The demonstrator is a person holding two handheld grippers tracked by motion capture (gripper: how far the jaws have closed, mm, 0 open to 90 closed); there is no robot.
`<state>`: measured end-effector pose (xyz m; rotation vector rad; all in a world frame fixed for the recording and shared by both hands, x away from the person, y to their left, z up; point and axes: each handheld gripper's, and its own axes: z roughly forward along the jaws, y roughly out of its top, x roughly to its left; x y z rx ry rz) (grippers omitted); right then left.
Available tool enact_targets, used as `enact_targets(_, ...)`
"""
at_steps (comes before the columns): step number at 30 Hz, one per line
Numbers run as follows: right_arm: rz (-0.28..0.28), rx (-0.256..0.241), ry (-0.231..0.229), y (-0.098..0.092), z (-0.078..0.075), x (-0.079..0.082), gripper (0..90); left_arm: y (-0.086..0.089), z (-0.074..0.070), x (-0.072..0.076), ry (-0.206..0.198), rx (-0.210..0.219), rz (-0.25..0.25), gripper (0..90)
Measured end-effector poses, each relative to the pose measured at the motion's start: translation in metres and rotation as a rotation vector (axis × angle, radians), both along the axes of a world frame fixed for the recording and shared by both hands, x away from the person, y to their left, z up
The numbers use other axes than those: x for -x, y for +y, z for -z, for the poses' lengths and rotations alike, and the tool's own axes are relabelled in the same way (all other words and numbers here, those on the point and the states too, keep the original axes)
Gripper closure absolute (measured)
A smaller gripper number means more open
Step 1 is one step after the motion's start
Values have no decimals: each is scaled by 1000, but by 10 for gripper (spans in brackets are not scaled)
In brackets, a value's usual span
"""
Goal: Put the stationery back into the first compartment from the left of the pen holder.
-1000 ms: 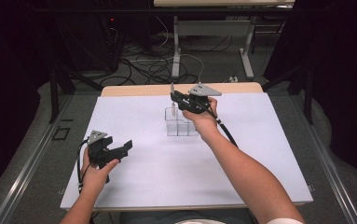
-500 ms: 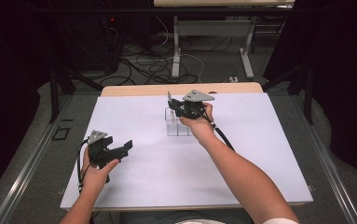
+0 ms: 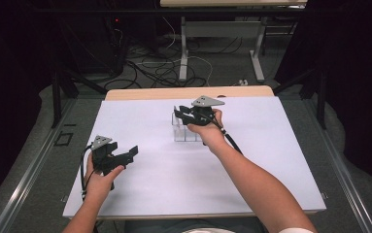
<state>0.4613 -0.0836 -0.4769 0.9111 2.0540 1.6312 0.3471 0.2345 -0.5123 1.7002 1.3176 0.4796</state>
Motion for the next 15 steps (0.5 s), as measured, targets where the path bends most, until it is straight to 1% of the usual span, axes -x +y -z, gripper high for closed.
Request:
enact_targets(1, -9, 3, 3, -1, -1, 1, 642, 0, 0, 0, 0, 0, 0, 117)
enact_targets(2, -11, 20, -4, -2, -2, 3, 601, 0, 0, 0, 4, -1, 4, 117)
enact_targets(3, -7, 19, -12, -3, -3, 4, 592, 0, 0, 0, -1, 0, -1, 117)
enact_targets(4, -13, 13, -1, -5, -5, 6, 590, 0, 0, 0, 1, -2, 0, 117)
enact_targets(6, -16, 19, -8, -8, -6, 9, 564, 0, 0, 0, 1, -2, 1, 117)
enact_targets(8, -22, 38, -2, -11, -9, 12, 521, -1, 0, 0, 1, -1, 0, 117)
enact_targets(10, -17, 48, -20, -15, -10, 16, 498, -1, 0, 0, 1, -2, 0, 118)
enact_targets(11, -5, 52, -31, -17, -11, 19, 471, 0, 0, 0, 2, -1, 0, 117)
enact_targets(13, 18, 80, -51, -22, -12, 24, 400, 0, 0, 0, 1, -2, 0, 118)
enact_targets(15, 29, 100, -41, -27, -14, 28, 350, 0, 0, 0, 3, -3, -1, 118)
